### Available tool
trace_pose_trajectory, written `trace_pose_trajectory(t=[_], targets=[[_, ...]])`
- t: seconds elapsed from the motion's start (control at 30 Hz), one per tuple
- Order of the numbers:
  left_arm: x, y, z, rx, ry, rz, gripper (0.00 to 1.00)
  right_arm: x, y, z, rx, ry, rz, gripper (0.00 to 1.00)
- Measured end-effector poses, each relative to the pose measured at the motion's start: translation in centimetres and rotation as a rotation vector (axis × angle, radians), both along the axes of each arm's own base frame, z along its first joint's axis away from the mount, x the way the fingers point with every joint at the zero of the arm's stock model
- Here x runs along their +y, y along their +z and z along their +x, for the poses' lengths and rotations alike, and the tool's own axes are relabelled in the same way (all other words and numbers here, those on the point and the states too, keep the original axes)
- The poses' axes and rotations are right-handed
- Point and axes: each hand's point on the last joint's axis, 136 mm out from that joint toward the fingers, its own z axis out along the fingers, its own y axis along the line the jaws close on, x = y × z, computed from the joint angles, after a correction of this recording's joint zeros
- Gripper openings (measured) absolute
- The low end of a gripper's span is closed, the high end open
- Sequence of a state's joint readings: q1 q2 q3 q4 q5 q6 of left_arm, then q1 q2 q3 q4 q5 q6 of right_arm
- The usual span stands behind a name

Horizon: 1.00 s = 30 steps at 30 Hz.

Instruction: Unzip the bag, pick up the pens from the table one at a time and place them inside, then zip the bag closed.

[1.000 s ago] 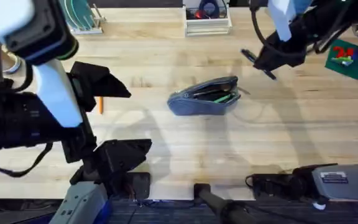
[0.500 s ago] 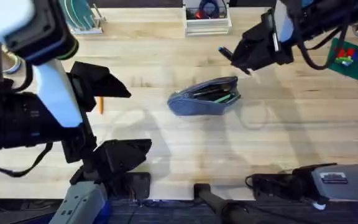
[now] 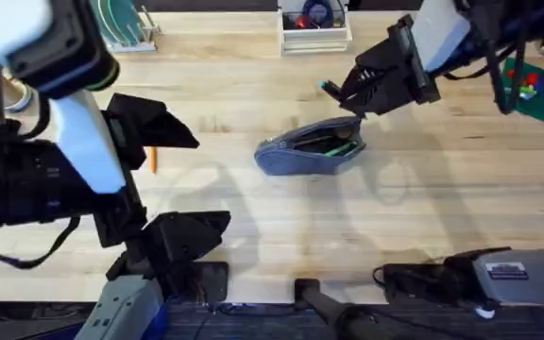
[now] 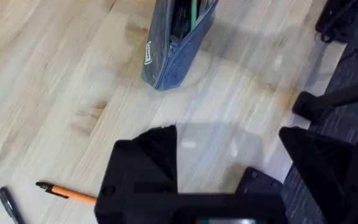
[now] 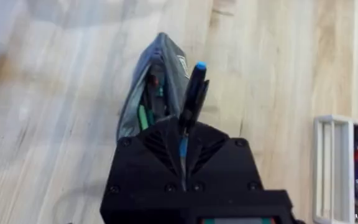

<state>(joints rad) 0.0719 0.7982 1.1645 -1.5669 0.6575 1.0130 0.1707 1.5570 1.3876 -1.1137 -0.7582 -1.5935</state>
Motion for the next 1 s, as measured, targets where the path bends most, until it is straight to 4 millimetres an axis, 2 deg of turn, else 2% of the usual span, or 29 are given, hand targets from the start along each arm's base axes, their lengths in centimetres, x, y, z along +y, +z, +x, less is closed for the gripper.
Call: trace_pose_trajectory(t=[0.33,0.67,1.0], targets=[[0.0,0.0,0.0,0.0,0.0,0.0,0.995,0.9,-0.6,-0.8,-0.006,0.071,0.003,0.034],[0.0,0.0,0.0,0.0,0.0,0.0,0.995,1.4,-3.5,-0.3,0.091,0.087,-0.014,0.034],[0.0,0.0,0.0,0.0,0.0,0.0,0.995,1.6,-5.3,-0.1,0.15,0.091,-0.025,0.062]])
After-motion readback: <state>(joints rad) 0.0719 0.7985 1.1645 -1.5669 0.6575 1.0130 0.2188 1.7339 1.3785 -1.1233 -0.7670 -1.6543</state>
